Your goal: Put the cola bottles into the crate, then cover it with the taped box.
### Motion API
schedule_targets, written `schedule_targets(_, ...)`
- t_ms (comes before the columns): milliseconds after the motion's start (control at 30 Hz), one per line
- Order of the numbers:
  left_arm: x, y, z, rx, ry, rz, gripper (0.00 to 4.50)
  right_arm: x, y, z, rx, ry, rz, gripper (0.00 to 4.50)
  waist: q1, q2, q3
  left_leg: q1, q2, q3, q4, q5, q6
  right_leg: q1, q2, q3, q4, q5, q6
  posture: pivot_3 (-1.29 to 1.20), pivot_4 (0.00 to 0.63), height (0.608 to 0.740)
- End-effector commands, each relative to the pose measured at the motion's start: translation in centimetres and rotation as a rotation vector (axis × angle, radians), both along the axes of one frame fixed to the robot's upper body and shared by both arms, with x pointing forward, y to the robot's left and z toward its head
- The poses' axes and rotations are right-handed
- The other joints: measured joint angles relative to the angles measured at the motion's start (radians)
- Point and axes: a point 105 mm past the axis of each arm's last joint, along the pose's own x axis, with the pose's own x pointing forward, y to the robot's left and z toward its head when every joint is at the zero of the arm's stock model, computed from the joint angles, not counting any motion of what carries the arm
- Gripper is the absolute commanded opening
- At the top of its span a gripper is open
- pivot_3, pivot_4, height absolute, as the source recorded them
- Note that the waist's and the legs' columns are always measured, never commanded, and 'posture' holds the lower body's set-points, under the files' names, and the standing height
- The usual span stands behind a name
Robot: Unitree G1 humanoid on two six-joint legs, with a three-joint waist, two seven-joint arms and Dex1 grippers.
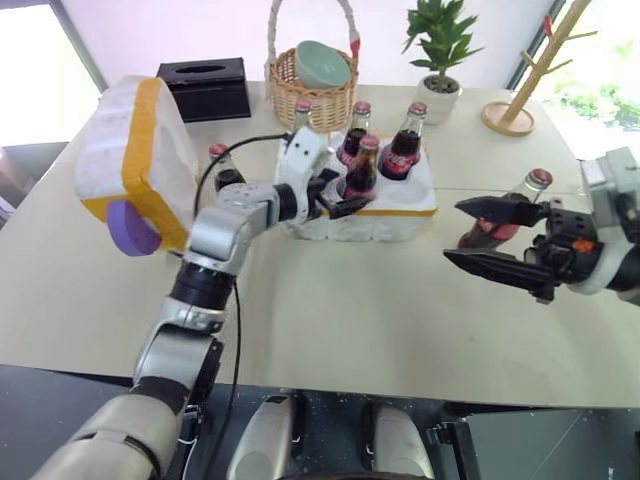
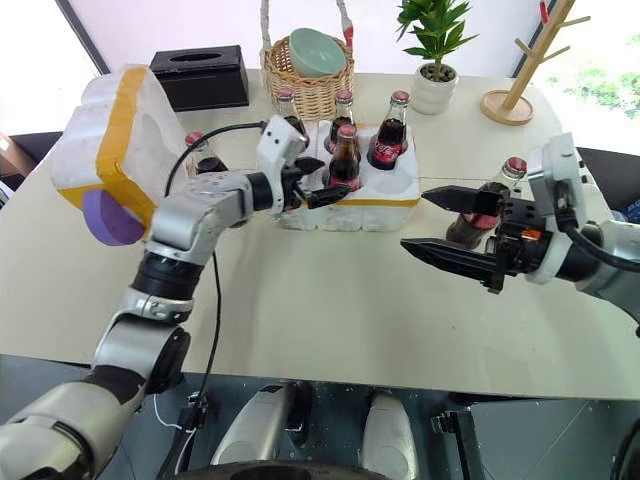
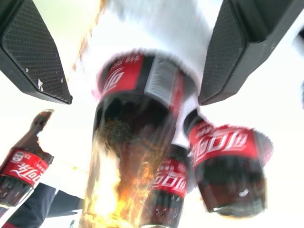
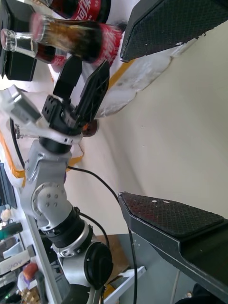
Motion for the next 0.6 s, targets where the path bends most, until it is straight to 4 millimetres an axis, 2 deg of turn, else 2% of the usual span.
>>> schedule_targets(33, -2.5, 1.5, 4.4, -0.1, -0.101, -0.041, 4.46, 0.0, 0.2, 0.8, 0.007, -0.045, 0.017, 4.5, 0.002, 0.0, 0.0, -0.001, 0.0, 0.0, 0.0, 0.0, 0.0, -0.001, 0.0, 0.0, 0.0, 0.0, 0.0, 0.0, 0.15, 0.736)
schedule_targets(133, -5.7, 4.3, 5.9, -0.139, -0.125, -0.054, 4.46, 0.1, 0.3, 0.9, 0.002, -0.046, 0.029, 4.5, 0.0, 0.0, 0.0, -0.004, 0.0, 0.0, 0.001, 0.0, 0.0, -0.003, 0.0, 0.001, 0.0, 0.0, 0.0, 0.0, 0.15, 0.736)
schedule_targets(200, -7.5, 6.0, 5.5, -0.115, -0.121, -0.044, 4.46, 0.2, 0.2, 1.0, -0.002, -0.05, 0.033, 4.5, -0.003, 0.0, 0.0, -0.004, 0.0, 0.0, 0.001, 0.0, 0.0, -0.003, 0.0, 0.002, 0.0, 0.0, 0.0, 0.0, 0.15, 0.736)
schedule_targets(300, -9.2, 9.5, 4.0, -0.043, -0.107, 0.1, 4.46, 0.6, -0.1, 1.1, -0.029, -0.066, 0.019, 4.5, -0.003, 0.001, 0.0, -0.003, 0.0, 0.0, 0.0, 0.0, 0.0, -0.004, 0.0, 0.002, 0.0, 0.0, 0.0, 0.0, 0.15, 0.736)
schedule_targets(433, -9.6, 13.6, 2.8, 0.006, -0.113, 0.364, 4.46, 1.0, -0.5, 1.2, -0.033, -0.07, 0.019, 4.5, 0.007, 0.001, 0.0, -0.001, 0.0, 0.0, 0.001, 0.0, -0.001, -0.005, 0.001, 0.002, -0.001, -0.001, -0.002, 0.0, 0.15, 0.736)
schedule_targets(500, -9.0, 15.5, 2.1, -0.015, -0.114, 0.538, 4.46, 1.3, -0.5, 1.2, -0.037, -0.071, 0.022, 4.5, 0.011, 0.001, 0.0, -0.001, -0.001, 0.0, 0.001, -0.002, -0.002, -0.004, 0.0, 0.002, -0.001, -0.002, -0.004, 0.0, 0.15, 0.736)
schedule_targets(600, -8.0, 15.6, 1.1, -0.006, -0.128, 0.624, 4.46, 1.6, -0.3, 1.3, -0.033, -0.074, 0.036, 4.5, 0.012, 0.0, 0.0, 0.0, -0.001, 0.0, 0.002, -0.002, -0.002, -0.003, 0.0, 0.002, -0.002, -0.001, -0.004, 0.0, 0.15, 0.736)
